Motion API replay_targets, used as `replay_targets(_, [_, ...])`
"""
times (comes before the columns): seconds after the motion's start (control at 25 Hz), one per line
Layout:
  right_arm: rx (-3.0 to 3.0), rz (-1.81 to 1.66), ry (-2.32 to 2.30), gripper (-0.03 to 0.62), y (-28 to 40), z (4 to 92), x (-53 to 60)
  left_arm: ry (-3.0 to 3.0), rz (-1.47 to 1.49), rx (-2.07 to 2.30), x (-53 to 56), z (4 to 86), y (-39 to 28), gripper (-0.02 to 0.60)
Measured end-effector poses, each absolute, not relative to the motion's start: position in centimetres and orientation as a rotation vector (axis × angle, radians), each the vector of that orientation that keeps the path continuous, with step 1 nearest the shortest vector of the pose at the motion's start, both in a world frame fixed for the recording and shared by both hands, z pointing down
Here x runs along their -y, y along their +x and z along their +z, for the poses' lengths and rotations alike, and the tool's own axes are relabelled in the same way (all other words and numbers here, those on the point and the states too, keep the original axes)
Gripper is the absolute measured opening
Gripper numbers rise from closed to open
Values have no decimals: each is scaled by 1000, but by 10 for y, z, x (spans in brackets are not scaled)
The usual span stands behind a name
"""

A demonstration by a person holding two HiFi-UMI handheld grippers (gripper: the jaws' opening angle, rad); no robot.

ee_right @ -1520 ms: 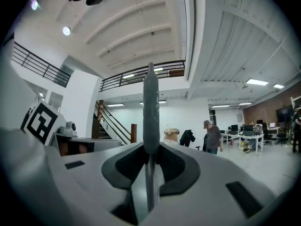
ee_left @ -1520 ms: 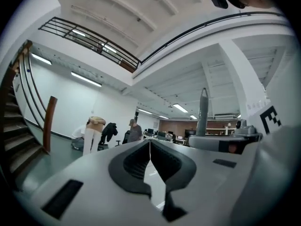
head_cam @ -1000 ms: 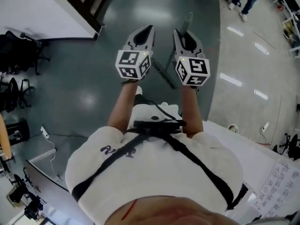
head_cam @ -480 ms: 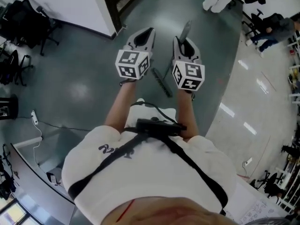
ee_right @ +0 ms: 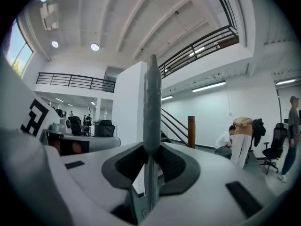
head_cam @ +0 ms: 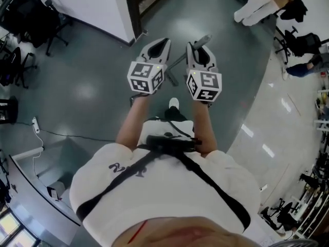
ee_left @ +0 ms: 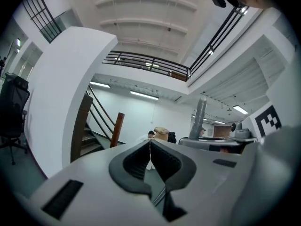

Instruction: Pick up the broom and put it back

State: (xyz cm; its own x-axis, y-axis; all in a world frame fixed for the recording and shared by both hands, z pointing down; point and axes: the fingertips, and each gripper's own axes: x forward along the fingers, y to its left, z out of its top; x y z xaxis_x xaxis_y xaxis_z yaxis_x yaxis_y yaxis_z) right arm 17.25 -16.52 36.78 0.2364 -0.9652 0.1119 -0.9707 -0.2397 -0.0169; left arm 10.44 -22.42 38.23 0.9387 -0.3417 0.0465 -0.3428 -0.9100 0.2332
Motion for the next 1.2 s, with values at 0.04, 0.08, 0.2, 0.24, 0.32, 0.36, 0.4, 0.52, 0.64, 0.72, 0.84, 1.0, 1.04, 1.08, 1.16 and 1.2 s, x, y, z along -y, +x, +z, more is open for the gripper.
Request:
replay_targets(0.04, [1919, 159, 2407, 98, 176, 372, 178, 2851, 6, 531, 236, 385, 108, 12])
replay_targets(0.08, [1938, 168, 2388, 100, 180, 376, 192, 2846, 7, 553, 248, 388, 111, 12])
replay_targets(0.2, [2013, 189, 2315, 98, 192, 387, 235, 2831, 10, 633, 288, 395, 126, 12])
replay_targets(0.24, [2044, 194, 2283, 98, 197, 390, 250, 2827, 10, 662, 302, 397, 133, 12])
replay_targets(0.32, [2115, 197, 2212, 98, 206, 393, 279, 2820, 6, 729, 328, 397, 148, 12])
replay_targets(0.36, [2154, 193, 2175, 98, 211, 392, 294, 2815, 3, 769, 341, 396, 156, 12])
replay_targets(0.4, [2193, 186, 2139, 98, 215, 389, 308, 2808, 1, 809, 355, 393, 164, 12])
replay_targets(0.52, [2284, 174, 2033, 97, 225, 387, 347, 2776, 2, 932, 394, 390, 176, 12])
replay_targets(0.64, [2346, 213, 1916, 97, 233, 402, 375, 2714, 21, 1073, 419, 400, 170, 12])
replay_targets(0.72, [2358, 249, 1857, 97, 237, 417, 395, 2662, 51, 1144, 435, 413, 158, 12])
replay_targets(0.84, [2305, 298, 1816, 95, 230, 448, 427, 2605, 75, 1191, 460, 437, 128, 12])
replay_targets(1.0, [2270, 367, 1785, 92, 224, 485, 470, 2583, 96, 1198, 499, 460, 111, 12])
replay_targets(1.04, [2277, 370, 1775, 92, 223, 493, 481, 2584, 100, 1192, 508, 466, 112, 12])
replay_targets(1.08, [2285, 369, 1757, 92, 221, 500, 493, 2583, 100, 1185, 519, 471, 112, 12])
replay_targets(1.16, [2281, 374, 1702, 92, 212, 519, 518, 2577, 96, 1177, 543, 482, 109, 12])
replay_targets(1.2, [2268, 386, 1671, 91, 207, 531, 532, 2567, 99, 1176, 556, 490, 106, 12])
